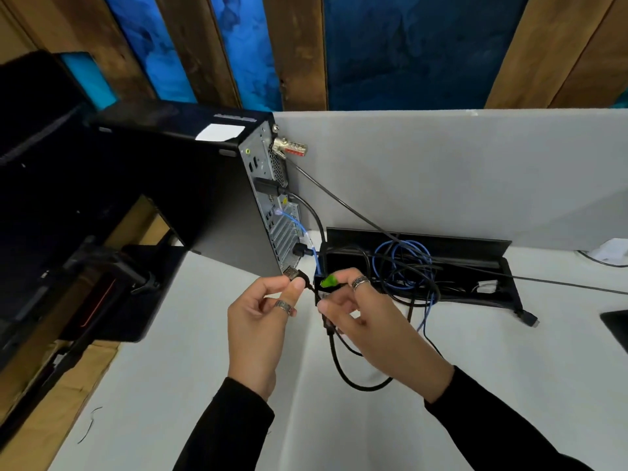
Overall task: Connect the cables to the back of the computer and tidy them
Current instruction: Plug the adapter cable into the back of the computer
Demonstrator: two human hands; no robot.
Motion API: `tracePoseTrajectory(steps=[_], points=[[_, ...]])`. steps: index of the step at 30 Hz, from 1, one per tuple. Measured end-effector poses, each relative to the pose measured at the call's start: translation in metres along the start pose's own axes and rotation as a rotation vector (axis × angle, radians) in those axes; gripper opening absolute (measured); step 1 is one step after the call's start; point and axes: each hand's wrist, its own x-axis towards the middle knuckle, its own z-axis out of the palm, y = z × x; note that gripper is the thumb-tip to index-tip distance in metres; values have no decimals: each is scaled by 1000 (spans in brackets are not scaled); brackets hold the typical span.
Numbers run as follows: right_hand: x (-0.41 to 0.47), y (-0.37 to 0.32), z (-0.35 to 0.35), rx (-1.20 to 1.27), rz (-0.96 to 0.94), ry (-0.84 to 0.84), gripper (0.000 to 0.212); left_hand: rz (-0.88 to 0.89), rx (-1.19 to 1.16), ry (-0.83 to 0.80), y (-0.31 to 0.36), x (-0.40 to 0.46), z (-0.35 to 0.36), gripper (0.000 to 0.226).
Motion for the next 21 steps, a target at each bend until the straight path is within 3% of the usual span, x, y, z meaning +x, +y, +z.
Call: tracePoseTrajectory(steps=[6, 15, 21], points=[[23, -9, 4, -33, -11, 18, 4, -40, -16, -17, 0, 18, 0, 10], [62, -11, 2, -646, -284, 253, 27, 50, 67, -23, 9, 49, 1, 10], [76, 4, 1, -491, -326, 252, 39, 183, 176, 11, 9, 57, 3, 6]])
